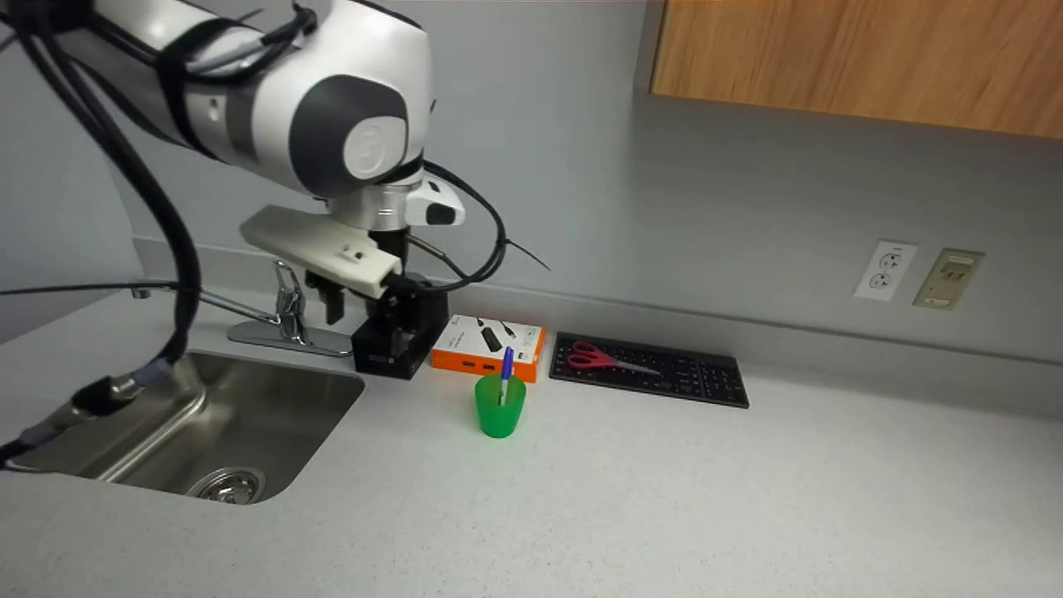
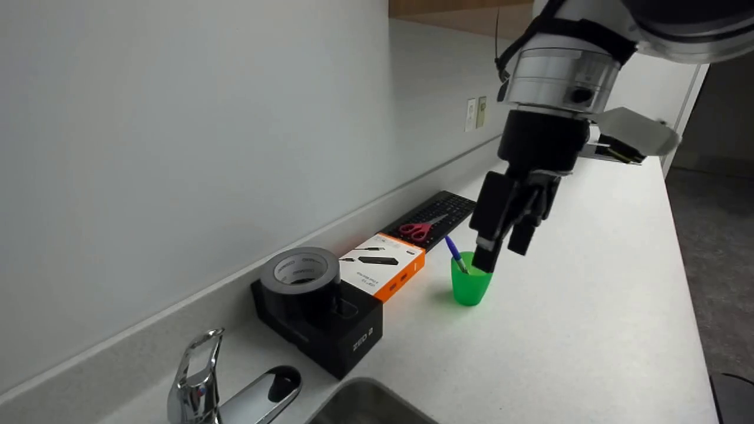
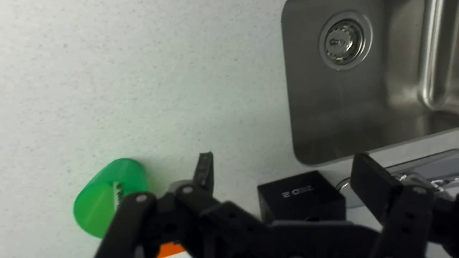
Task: Take the pen out of the green cup
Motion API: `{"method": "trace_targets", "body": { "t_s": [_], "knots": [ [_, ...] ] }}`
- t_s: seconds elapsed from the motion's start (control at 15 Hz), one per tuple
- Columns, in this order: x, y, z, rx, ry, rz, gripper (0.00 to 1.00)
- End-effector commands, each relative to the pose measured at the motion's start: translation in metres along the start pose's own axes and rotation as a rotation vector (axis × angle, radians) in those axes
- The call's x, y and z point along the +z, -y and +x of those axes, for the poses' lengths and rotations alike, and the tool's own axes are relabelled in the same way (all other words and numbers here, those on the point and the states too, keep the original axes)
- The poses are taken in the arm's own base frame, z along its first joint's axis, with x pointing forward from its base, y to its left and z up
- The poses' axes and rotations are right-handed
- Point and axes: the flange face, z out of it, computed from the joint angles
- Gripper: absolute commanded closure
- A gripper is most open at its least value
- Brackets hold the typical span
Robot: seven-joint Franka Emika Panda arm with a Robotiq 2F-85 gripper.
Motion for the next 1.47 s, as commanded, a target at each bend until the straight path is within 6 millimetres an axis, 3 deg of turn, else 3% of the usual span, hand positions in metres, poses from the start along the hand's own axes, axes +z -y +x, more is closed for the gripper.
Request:
{"method": "trace_targets", "body": {
  "t_s": [0.0, 0.13, 0.2, 0.67, 1.4],
  "knots": [
    [-0.009, -0.033, 0.043, 0.073, -0.010, -0.035, 0.00],
    [-0.017, -0.035, 0.046, 0.093, -0.005, -0.012, 0.00],
    [-0.008, -0.038, 0.037, 0.071, -0.023, -0.019, 0.00],
    [-0.011, -0.038, 0.044, 0.072, -0.037, -0.039, 0.00],
    [0.024, -0.103, 0.094, 0.162, -0.064, -0.133, 0.00]
  ]
}}
